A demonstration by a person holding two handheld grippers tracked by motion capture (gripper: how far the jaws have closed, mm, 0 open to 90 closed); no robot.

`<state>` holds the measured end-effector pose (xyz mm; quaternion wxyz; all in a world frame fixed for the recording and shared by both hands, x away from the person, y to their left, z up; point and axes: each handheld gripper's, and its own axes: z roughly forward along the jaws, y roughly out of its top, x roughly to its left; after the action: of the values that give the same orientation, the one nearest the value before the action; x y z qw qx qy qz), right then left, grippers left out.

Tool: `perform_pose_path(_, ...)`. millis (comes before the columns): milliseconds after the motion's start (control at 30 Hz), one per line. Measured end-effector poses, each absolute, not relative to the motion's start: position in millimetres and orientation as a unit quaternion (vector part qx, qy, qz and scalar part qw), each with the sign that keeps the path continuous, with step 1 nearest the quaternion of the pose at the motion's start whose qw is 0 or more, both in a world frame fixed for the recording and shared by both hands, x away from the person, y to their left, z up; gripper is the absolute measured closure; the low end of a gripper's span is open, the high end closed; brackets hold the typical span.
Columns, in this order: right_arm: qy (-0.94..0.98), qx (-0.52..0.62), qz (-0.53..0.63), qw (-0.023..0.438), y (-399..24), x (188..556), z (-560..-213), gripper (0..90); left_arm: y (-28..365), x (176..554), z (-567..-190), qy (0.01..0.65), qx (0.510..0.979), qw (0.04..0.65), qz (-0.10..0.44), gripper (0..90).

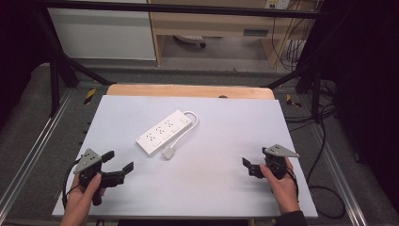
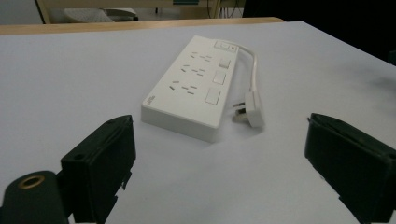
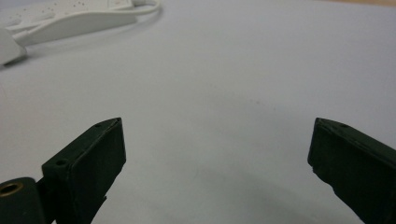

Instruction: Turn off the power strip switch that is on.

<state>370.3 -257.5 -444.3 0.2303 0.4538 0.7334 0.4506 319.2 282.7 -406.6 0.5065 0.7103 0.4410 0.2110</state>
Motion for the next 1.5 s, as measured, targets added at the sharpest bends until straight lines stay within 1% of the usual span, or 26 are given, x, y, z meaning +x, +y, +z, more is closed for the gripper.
perform_pose_path(300, 0.733, 0.439, 0.460, 0.241, -255.8, 368.6, -441.8, 5.4, 280.3, 317.7, -404.5, 0.432, 0.712, 0.513, 0.208, 8.6)
perform_pose_path(867, 0.739, 0.428, 0.462, 0.240, -252.3, 365.7, -439.6, 5.0, 276.1, 310.9, -396.9, 0.423, 0.708, 0.523, 0.216, 6.6)
perform_pose_path(1033, 0.738, 0.423, 0.466, 0.242, -252.1, 363.2, -437.2, 4.9, 274.5, 308.1, -392.8, 0.414, 0.704, 0.536, 0.213, 5.8)
perform_pose_path(1433, 0.739, 0.423, 0.463, 0.246, -251.7, 362.1, -437.0, 4.7, 267.3, 321.2, -376.8, 0.415, 0.699, 0.548, 0.197, 6.0)
perform_pose_path(1500, 0.739, 0.424, 0.459, 0.252, -251.8, 361.8, -436.8, 5.0, 266.9, 323.8, -375.0, 0.413, 0.695, 0.558, 0.188, 6.2)
